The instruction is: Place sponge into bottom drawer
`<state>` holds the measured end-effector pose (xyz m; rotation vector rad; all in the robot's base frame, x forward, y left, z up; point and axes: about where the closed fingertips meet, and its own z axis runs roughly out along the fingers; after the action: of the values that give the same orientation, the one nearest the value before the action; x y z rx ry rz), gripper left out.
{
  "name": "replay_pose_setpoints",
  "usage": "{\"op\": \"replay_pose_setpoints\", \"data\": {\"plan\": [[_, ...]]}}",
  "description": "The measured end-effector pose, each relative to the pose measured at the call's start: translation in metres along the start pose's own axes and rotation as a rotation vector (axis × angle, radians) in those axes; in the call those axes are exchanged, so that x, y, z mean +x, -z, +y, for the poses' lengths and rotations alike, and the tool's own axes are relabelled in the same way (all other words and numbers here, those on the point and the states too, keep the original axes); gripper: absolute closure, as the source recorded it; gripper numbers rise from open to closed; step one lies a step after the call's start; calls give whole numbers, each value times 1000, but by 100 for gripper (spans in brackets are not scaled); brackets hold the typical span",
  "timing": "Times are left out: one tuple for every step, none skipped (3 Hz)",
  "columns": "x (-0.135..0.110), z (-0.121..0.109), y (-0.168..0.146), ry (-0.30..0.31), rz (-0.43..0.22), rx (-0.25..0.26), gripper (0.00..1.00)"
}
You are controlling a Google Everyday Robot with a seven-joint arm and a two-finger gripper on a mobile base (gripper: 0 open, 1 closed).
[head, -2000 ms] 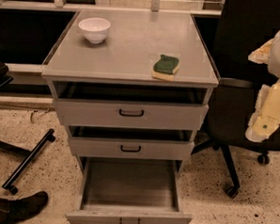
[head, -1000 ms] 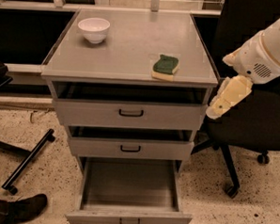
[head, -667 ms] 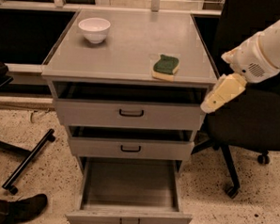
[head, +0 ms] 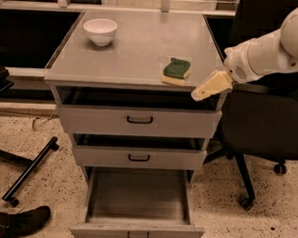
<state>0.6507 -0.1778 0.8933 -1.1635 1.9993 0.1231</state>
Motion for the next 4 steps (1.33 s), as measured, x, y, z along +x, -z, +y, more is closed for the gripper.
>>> {"op": "replay_pose_setpoints", "data": {"plan": [[-16,-18,-39,-12,-53,43,0],[-16,-18,-39,-12,-53,43,0],[-13,-22,-52,-44,-41,56,0],[3,-31,-86,-160,-31,94,0]]}}
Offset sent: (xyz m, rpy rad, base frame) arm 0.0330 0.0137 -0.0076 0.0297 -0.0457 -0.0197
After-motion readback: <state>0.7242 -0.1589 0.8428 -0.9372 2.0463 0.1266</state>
